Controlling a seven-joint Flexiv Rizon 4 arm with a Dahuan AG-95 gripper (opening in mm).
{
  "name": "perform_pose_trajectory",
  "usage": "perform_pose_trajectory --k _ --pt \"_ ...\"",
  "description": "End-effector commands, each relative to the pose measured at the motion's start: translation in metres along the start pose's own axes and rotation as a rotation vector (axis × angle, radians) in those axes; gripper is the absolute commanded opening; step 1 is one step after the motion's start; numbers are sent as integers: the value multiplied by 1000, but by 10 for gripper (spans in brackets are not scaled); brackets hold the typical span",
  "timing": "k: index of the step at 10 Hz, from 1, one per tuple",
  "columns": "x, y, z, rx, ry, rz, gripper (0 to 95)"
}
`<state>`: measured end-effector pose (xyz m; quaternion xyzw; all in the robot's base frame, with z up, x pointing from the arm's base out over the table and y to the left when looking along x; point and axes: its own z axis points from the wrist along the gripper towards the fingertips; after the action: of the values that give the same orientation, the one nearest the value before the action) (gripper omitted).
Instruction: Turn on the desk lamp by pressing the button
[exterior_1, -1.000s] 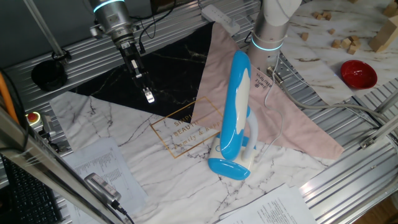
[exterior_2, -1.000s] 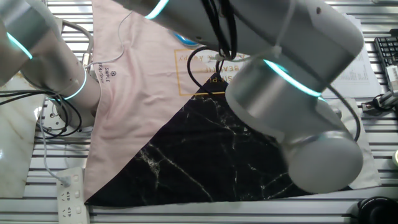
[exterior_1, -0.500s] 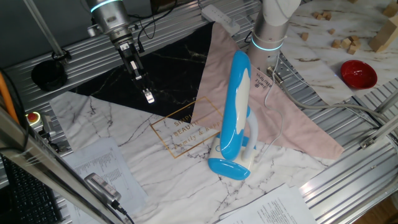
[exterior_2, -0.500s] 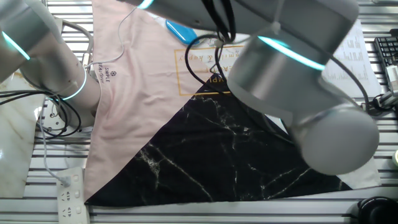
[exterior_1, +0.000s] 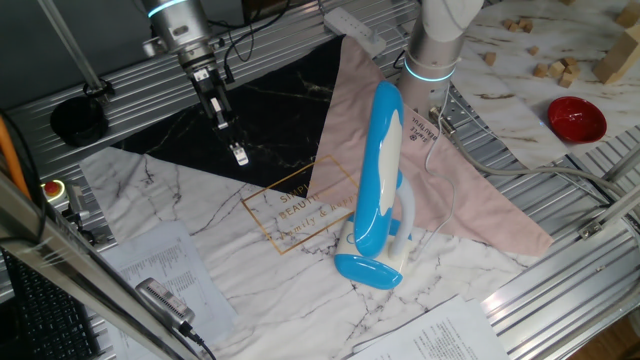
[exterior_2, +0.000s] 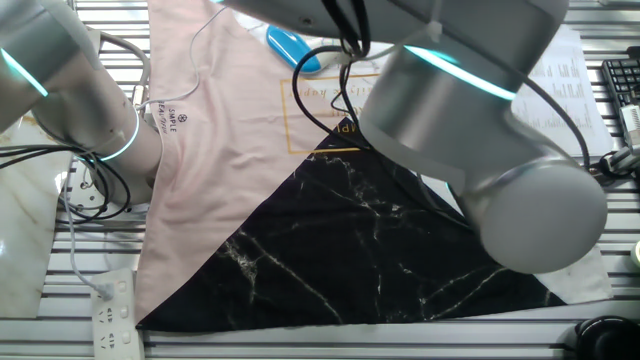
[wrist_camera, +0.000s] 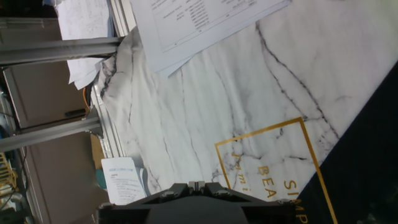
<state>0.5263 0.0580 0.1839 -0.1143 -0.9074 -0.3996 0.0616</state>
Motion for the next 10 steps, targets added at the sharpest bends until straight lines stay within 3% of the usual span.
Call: perform_pose_trajectory --k 1,3,6,8,9,10 --pt "0 0 0 2 -1 -5 0" --pt "0 0 0 1 0 -12 0" --pt "0 0 0 25 -15 -2 0" --pt "0 0 0 21 -16 -2 0" --pt "0 0 0 22 -13 -11 0" --pt "0 0 0 32 11 -39 0"
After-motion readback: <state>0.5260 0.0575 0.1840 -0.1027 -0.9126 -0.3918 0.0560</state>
